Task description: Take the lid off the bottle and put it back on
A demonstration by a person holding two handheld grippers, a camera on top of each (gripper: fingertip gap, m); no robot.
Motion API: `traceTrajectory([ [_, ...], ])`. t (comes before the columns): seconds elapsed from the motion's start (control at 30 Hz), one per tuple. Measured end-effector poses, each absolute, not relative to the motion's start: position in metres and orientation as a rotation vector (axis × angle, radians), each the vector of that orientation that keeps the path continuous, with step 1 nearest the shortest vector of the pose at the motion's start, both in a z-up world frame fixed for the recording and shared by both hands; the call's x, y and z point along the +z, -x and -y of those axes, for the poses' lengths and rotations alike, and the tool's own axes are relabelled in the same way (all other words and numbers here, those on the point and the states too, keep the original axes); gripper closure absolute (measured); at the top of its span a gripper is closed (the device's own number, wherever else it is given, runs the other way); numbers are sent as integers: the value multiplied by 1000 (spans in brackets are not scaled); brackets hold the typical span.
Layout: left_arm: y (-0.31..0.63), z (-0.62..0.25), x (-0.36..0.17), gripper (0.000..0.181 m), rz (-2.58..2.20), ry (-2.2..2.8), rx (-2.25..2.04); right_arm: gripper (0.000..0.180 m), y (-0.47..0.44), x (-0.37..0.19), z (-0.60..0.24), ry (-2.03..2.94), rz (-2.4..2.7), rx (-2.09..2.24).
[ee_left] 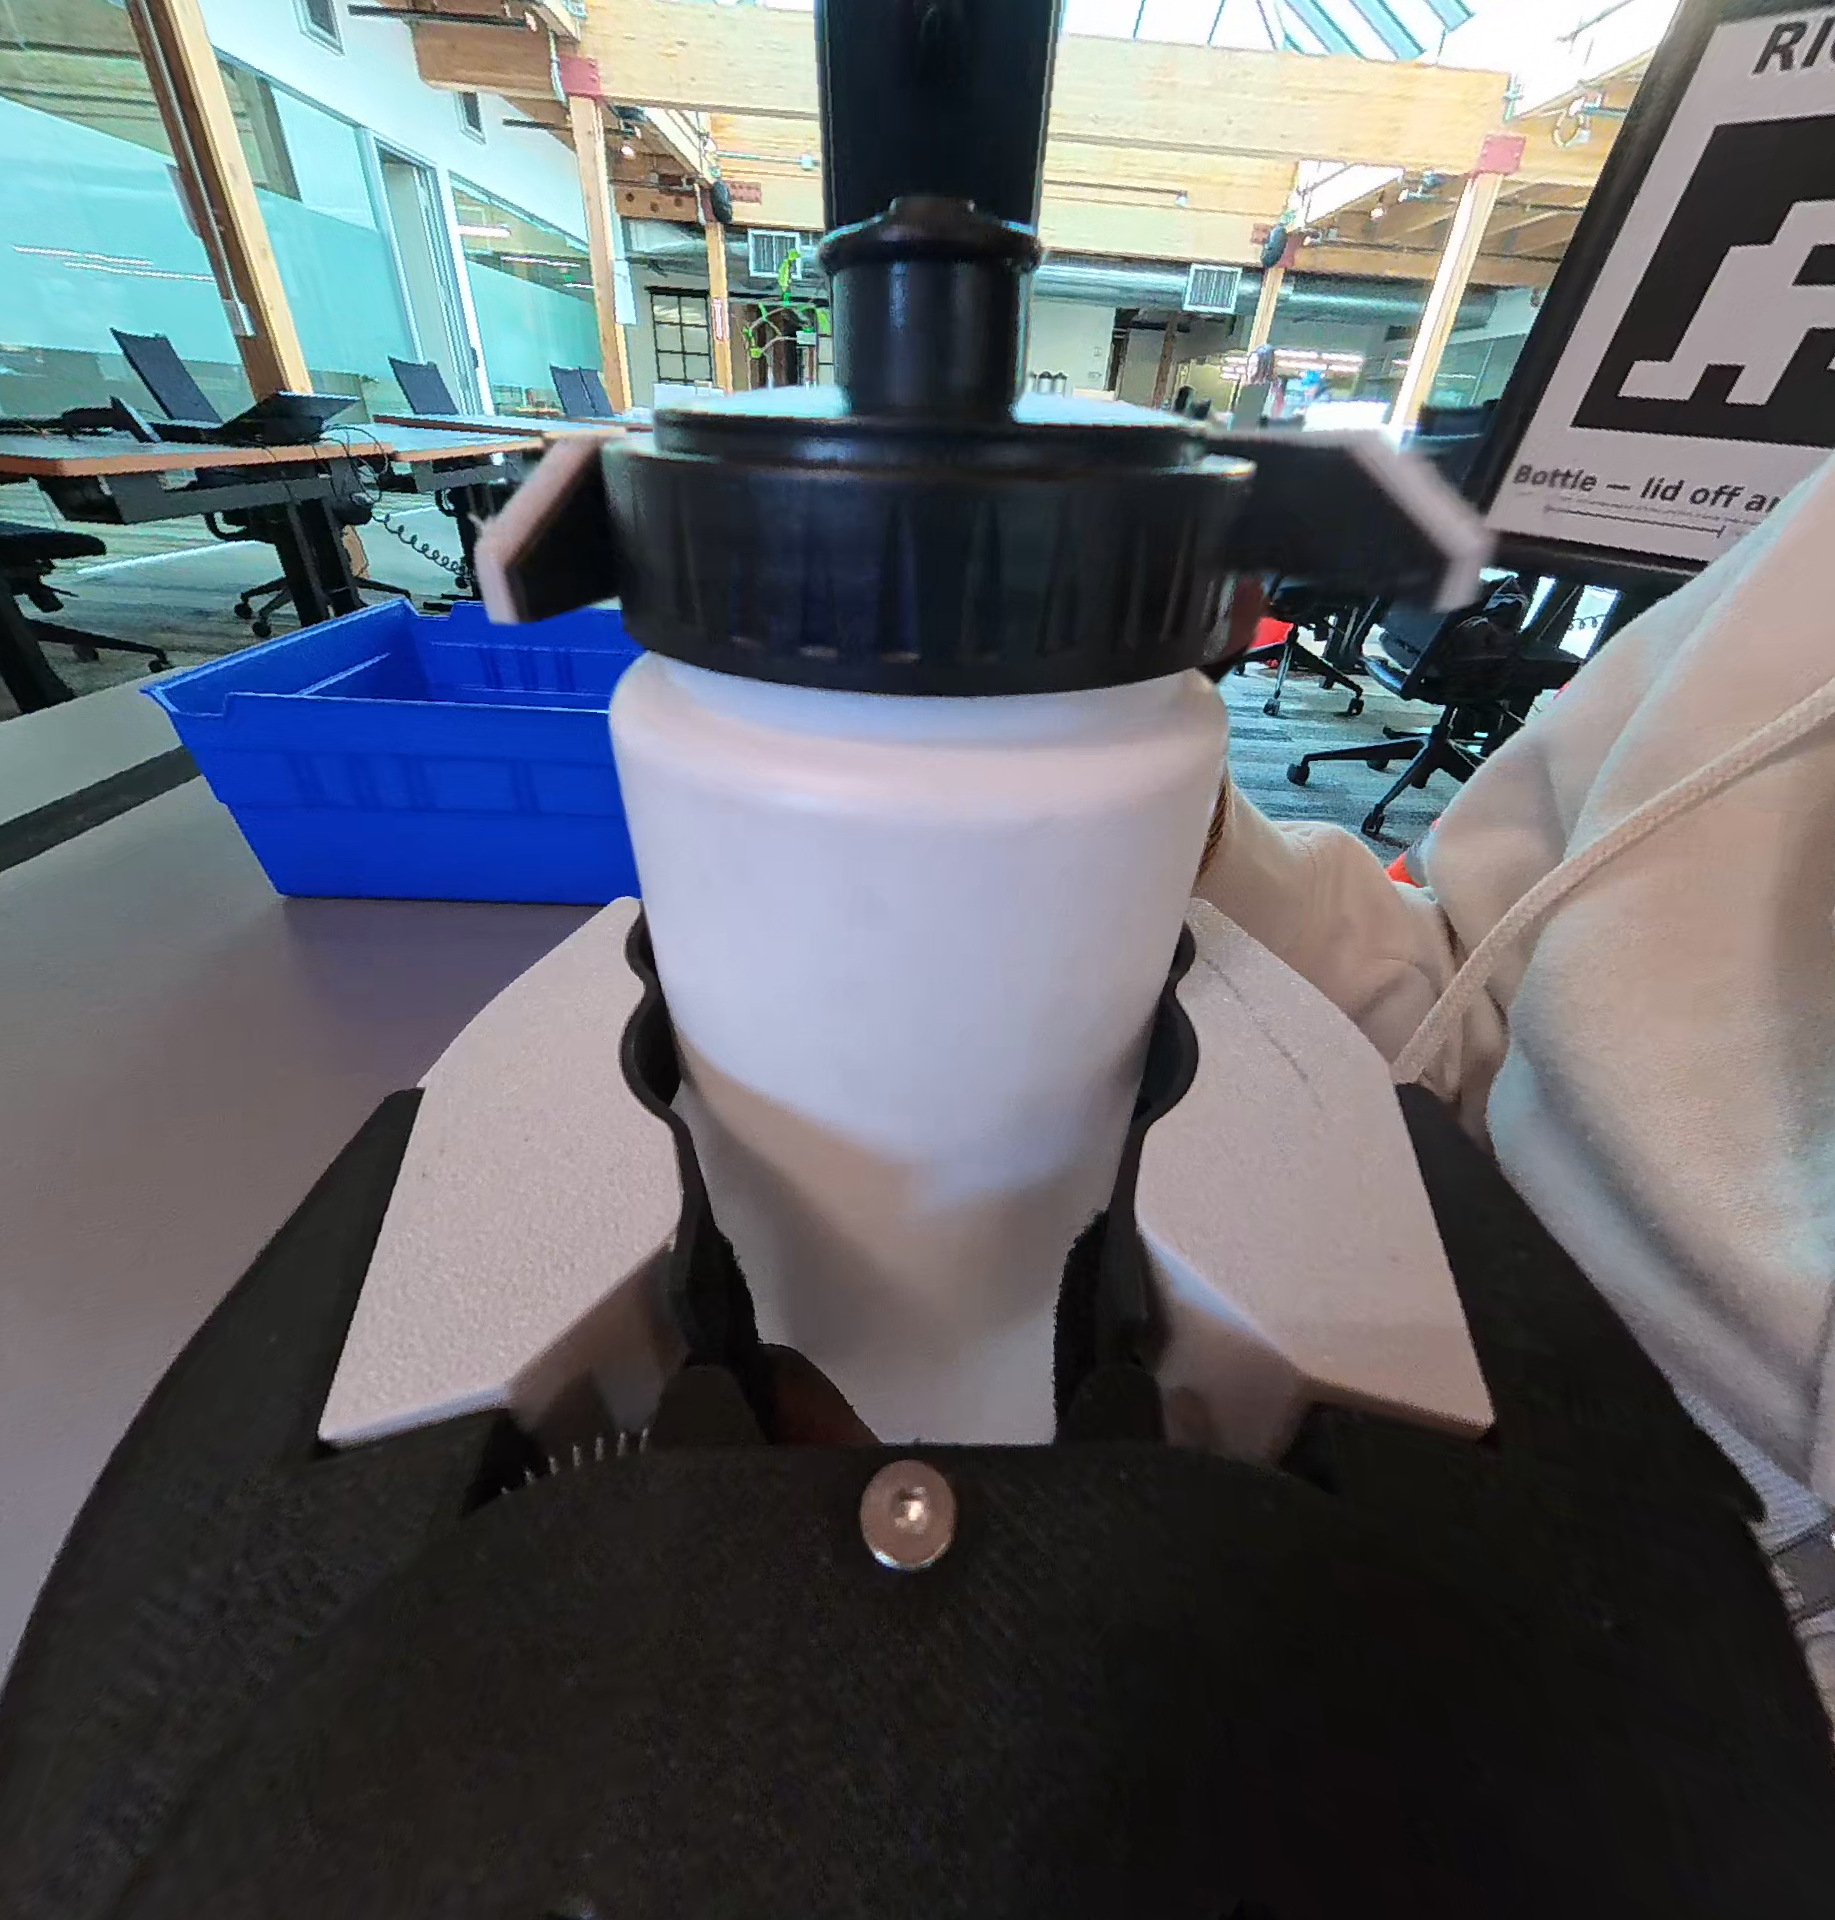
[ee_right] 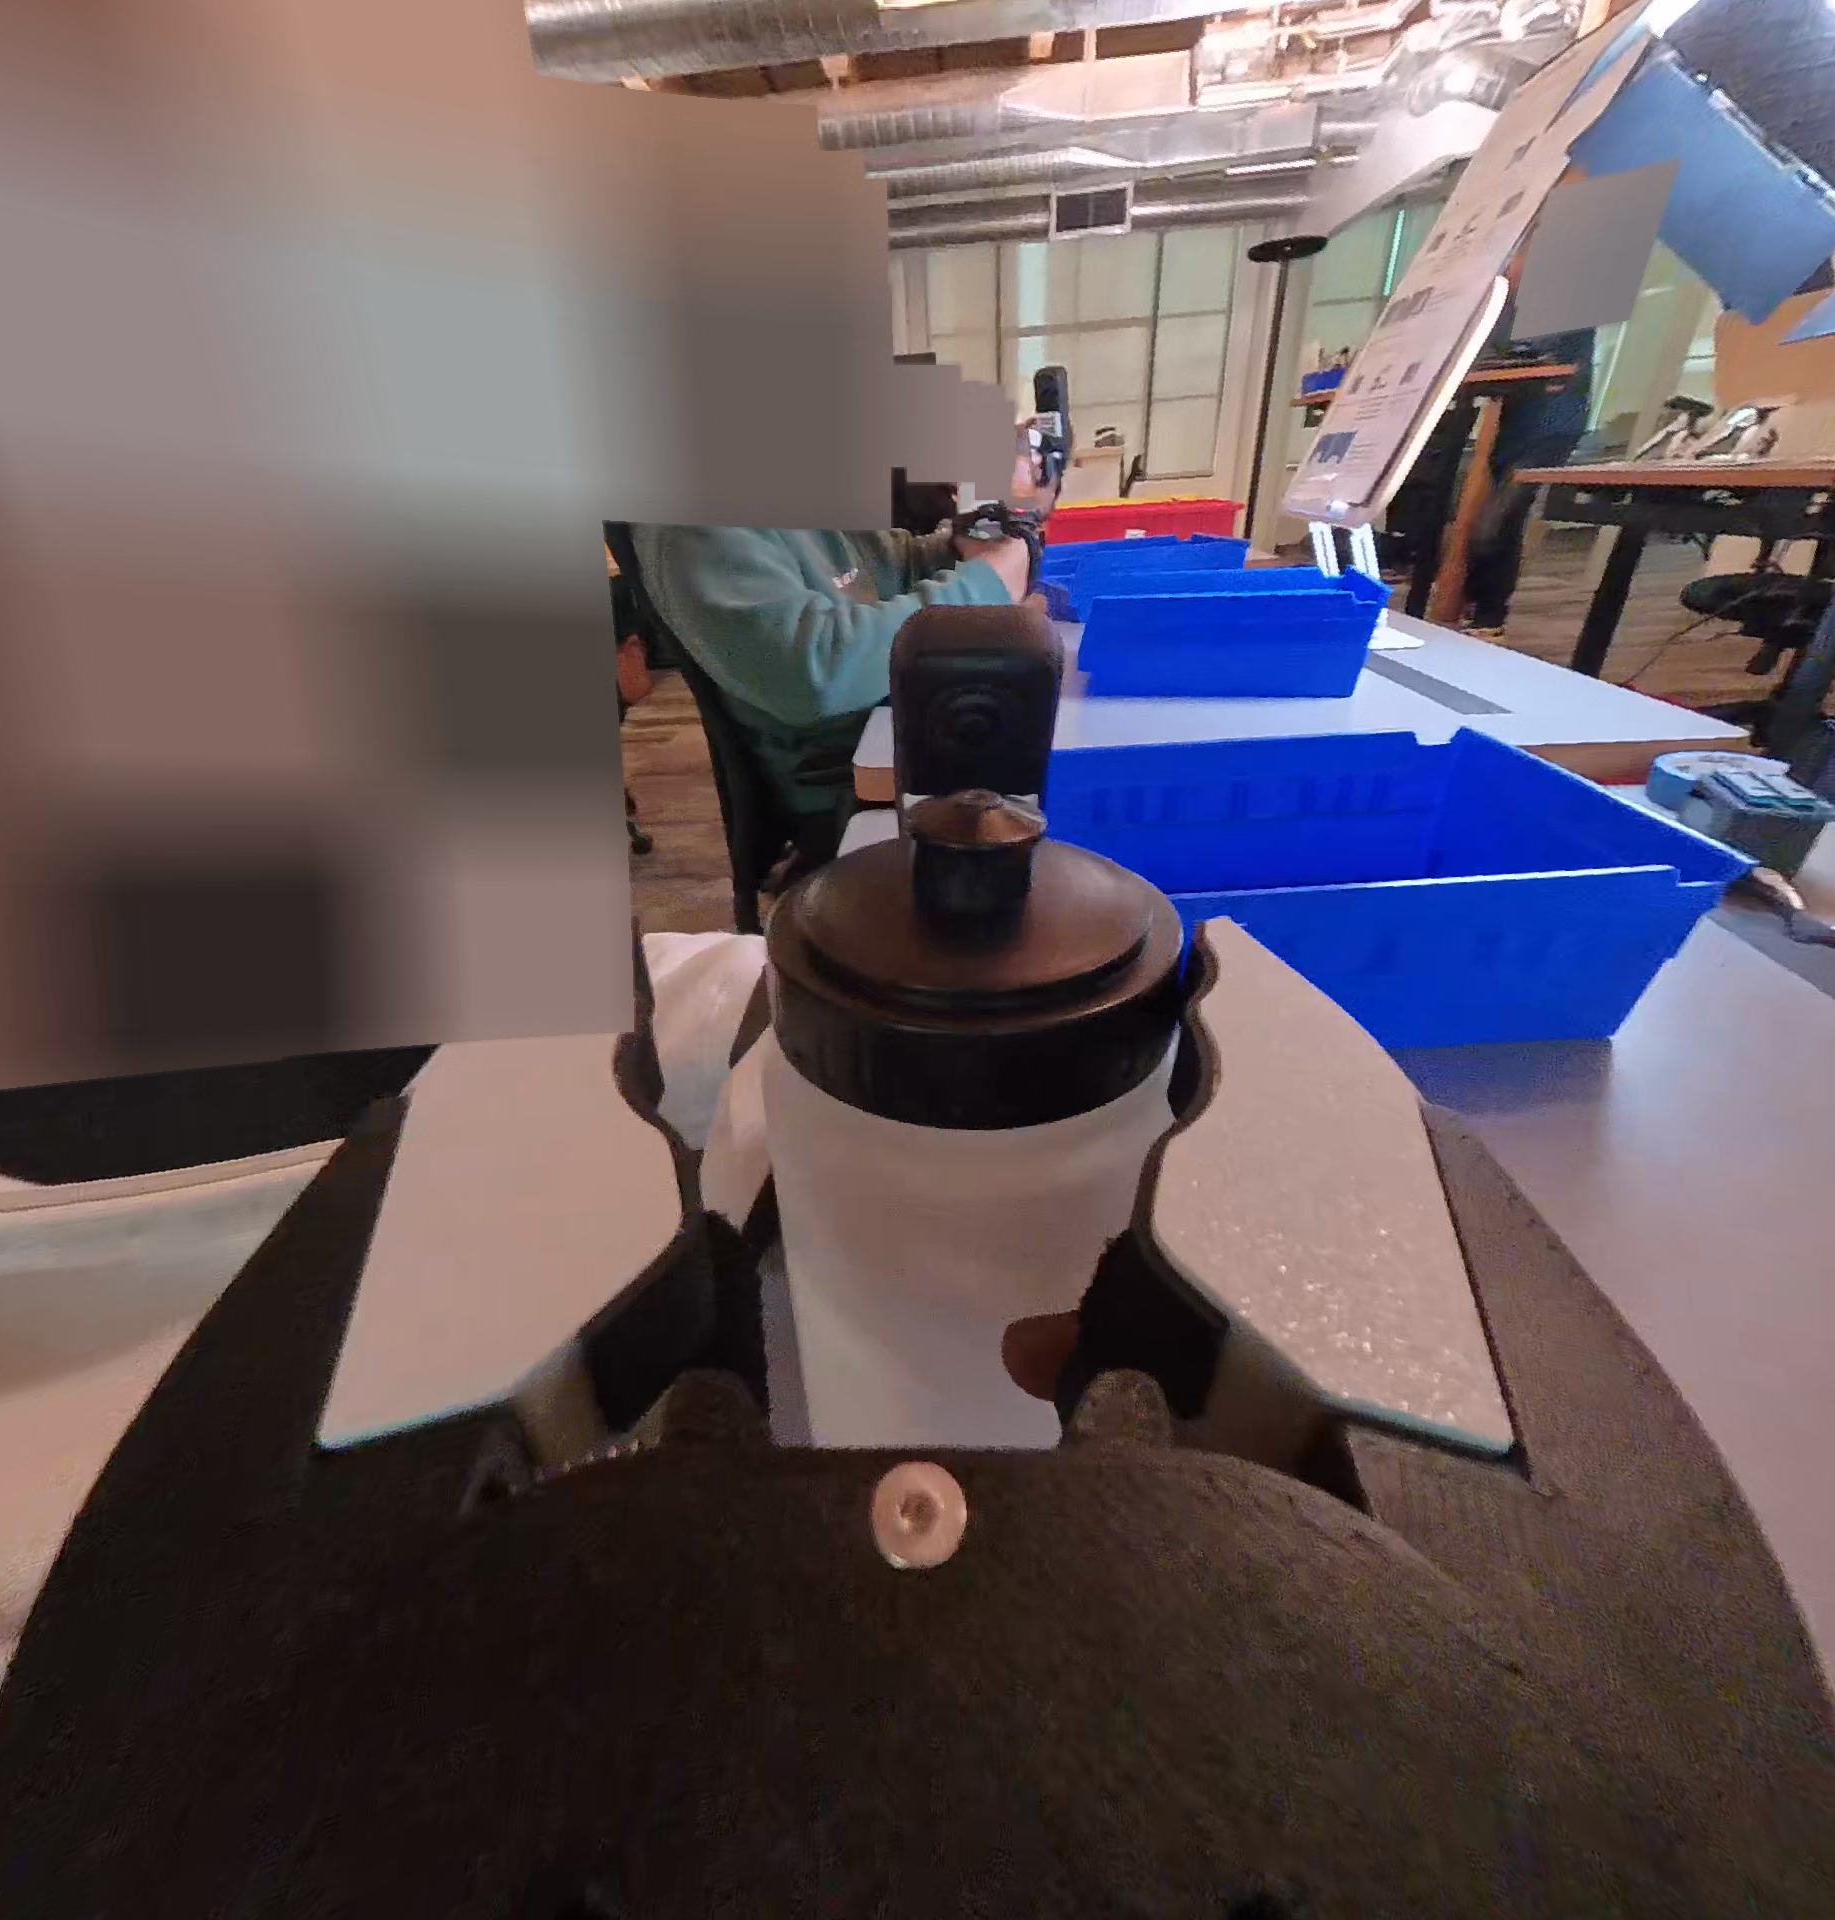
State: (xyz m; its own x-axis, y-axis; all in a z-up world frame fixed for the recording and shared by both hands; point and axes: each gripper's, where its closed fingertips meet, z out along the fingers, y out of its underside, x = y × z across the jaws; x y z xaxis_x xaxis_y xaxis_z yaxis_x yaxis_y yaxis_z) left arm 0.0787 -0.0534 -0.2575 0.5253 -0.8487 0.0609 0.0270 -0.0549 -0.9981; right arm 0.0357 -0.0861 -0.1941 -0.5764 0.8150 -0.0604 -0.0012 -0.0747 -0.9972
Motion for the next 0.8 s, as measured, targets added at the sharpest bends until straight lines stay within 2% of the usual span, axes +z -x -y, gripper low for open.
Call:
traceTrajectory([
  [0.07,-80,54,-258,91,-760,1456,-836,103,-29,-196,80,894,1556,1644],
  [0.17,-73,47,-257,91,-689,1477,-790,103,-20,-197,71,1009,1461,1568],
  [0.33,-65,35,-257,91,-569,1495,-630,103,-14,-200,54,1308,1158,1032],
  [0.43,-66,38,-257,92,-606,1485,-617,102,-18,-201,59,1276,1171,970],
  [0.47,-65,40,-257,92,-610,1480,-641,98,-17,-202,63,1235,1242,1006],
  [0.5,-66,42,-256,92,-622,1475,-683,84,-18,-203,70,1200,1320,1084],
  [0.57,-70,49,-256,92,-651,1468,-795,73,-23,-204,84,1139,1470,1298],
  [0.67,-76,56,-256,92,-705,1455,-851,93,-28,-197,82,1039,1527,1417],
  [0.7,-78,58,-257,92,-726,1450,-838,104,-27,-197,80,1017,1538,1415],
  [0.8,-73,50,-257,93,-680,1469,-752,105,-25,-197,77,1023,1504,1376],
])
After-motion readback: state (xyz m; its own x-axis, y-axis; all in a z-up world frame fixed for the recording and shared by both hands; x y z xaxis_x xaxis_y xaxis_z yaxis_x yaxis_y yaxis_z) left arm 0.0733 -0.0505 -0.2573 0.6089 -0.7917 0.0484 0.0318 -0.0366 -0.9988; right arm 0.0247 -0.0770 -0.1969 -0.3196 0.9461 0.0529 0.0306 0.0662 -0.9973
